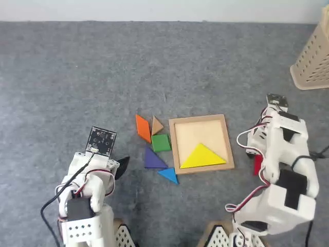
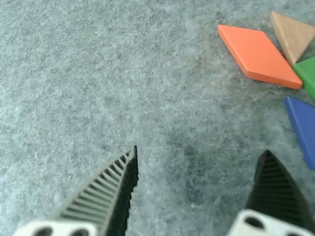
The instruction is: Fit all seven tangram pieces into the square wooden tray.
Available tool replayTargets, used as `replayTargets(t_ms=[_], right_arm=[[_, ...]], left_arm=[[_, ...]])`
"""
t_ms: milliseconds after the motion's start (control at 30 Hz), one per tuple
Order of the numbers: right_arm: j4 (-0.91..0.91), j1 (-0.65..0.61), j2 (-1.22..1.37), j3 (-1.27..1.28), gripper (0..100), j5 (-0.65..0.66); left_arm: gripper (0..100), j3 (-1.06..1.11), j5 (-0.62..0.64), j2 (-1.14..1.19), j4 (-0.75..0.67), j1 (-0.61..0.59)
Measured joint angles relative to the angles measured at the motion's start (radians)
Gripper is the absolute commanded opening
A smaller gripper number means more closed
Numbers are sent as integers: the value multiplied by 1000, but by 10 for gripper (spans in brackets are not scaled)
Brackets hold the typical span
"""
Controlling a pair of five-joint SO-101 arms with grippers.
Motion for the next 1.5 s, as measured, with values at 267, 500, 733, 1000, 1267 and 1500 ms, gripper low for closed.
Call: replayTargets(t_ms=[267, 500, 733, 1000, 1267, 1500], right_arm=[[-31, 8, 2, -3, 256, 2], [-18, 9, 3, -21, 344, 55], [5, 6, 6, -54, 366, 161], [5, 6, 6, -54, 244, 169], [5, 6, 6, -54, 216, 169], [5, 6, 6, -54, 172, 160]], left_arm=[[353, 0, 0, 0, 0, 0], [353, 0, 0, 0, 0, 0], [353, 0, 0, 0, 0, 0], [353, 0, 0, 0, 0, 0], [353, 0, 0, 0, 0, 0], [353, 0, 0, 0, 0, 0]])
